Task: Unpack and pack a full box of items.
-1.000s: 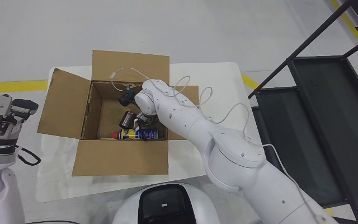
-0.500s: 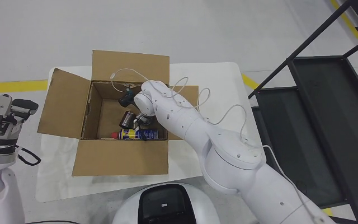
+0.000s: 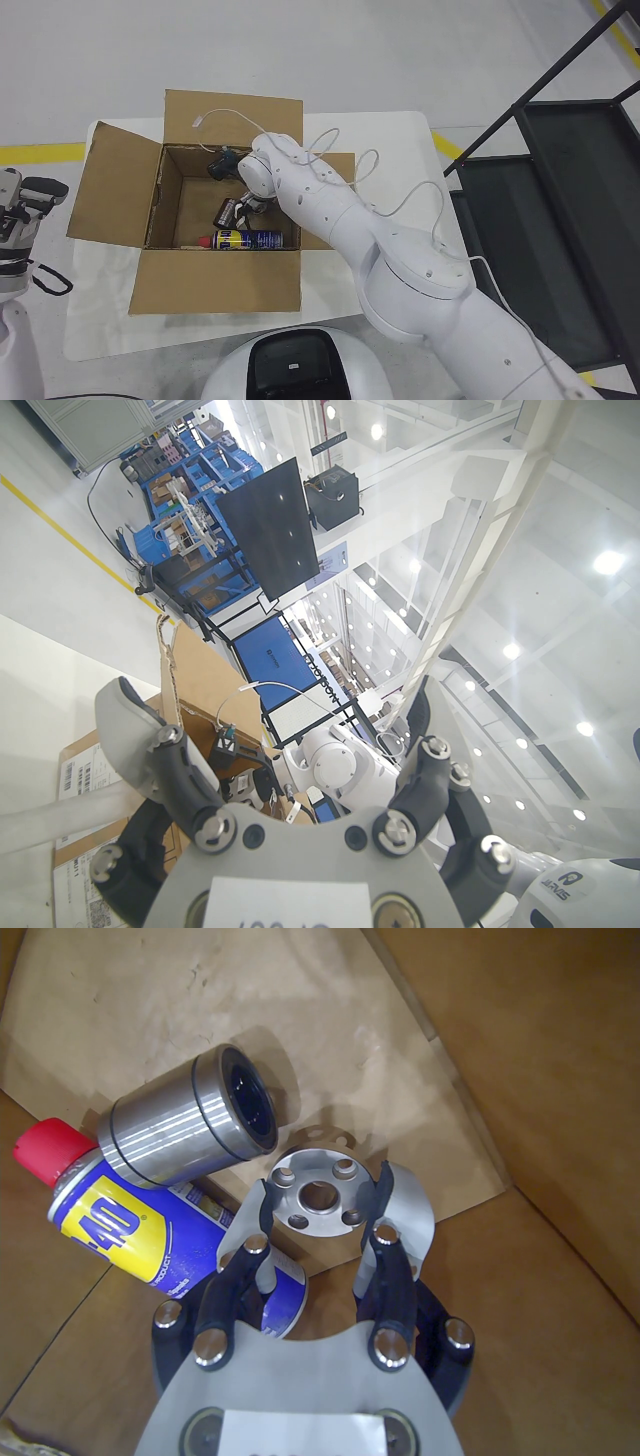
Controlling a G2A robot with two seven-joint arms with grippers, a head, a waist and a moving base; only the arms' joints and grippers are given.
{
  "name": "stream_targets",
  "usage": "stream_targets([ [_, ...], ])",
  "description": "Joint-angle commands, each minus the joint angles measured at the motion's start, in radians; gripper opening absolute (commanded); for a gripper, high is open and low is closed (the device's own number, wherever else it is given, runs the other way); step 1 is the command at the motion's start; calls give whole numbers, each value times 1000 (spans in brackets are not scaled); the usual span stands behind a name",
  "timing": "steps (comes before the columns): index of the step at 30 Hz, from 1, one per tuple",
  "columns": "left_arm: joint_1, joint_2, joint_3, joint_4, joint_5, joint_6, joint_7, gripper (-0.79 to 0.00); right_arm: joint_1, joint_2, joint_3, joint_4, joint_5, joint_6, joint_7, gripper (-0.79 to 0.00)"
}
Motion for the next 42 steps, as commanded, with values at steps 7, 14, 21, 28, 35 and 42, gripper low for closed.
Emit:
stream_targets([
  [7,0,0,0,0,0,0,0,0,15,12,28,-10,5,-11,-12,-785],
  [14,0,0,0,0,0,0,0,0,22,31,58,-48,13,-25,-12,-785],
  [21,0,0,0,0,0,0,0,0,20,60,85,-122,4,-24,21,-785],
  [28,0,0,0,0,0,0,0,0,-15,94,90,-217,-59,16,75,-785],
  [35,0,0,0,0,0,0,0,0,-63,110,97,-214,-100,67,69,-785],
  [42,0,0,0,0,0,0,0,0,-86,106,106,-188,-105,54,28,-785],
])
